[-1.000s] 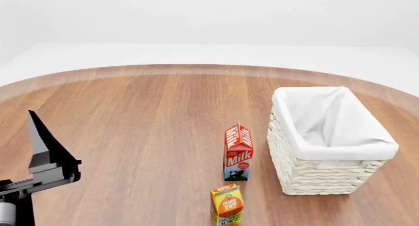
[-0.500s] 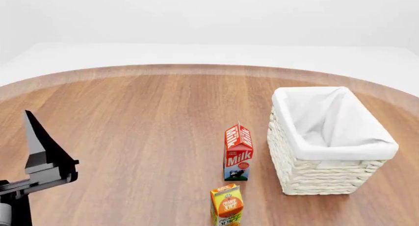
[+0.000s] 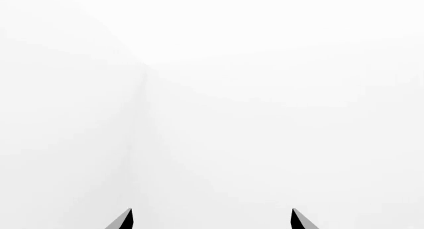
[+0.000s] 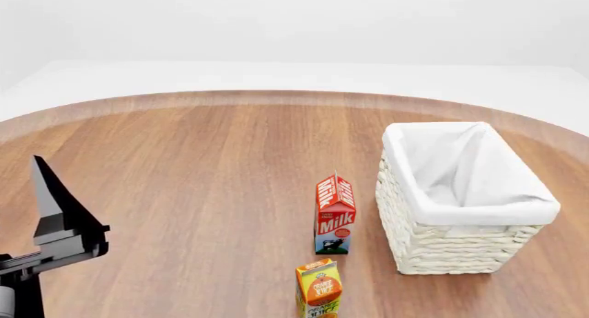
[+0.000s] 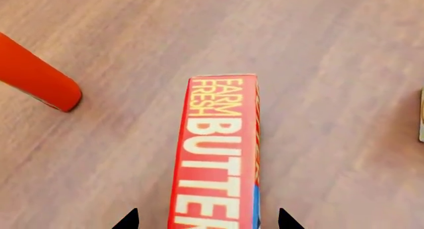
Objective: Pick up the cream cheese box and the butter, and put them in the basket.
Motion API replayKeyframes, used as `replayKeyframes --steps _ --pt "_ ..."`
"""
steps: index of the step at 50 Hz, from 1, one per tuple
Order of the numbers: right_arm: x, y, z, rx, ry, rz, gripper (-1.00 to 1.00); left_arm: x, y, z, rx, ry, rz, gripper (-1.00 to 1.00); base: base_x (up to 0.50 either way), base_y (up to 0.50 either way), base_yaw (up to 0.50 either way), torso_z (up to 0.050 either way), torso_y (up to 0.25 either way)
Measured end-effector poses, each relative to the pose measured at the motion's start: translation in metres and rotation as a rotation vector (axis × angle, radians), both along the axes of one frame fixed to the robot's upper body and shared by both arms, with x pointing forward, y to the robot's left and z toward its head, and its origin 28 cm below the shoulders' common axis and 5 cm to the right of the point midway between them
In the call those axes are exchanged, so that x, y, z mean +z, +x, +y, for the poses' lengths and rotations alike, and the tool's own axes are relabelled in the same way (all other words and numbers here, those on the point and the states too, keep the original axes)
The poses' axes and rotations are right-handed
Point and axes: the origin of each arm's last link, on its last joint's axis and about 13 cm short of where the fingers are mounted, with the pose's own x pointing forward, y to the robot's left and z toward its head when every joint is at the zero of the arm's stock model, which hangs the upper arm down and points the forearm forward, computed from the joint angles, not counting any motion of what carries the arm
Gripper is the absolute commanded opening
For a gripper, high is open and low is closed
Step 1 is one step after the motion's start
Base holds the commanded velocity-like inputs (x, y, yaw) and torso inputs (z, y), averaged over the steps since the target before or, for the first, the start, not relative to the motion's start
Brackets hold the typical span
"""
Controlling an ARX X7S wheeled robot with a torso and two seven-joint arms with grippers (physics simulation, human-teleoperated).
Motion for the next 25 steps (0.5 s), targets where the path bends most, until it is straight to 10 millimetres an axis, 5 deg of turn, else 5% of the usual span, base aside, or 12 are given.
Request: replayKeyframes --steps 25 --pt "-0.0093 0.0071 0.0002 -0.015 -0.018 0.026 1.0 -0.0018 0.0003 0.0012 0.006 -0.006 0.001 1.0 0.0 0.0 0.0 0.0 0.0"
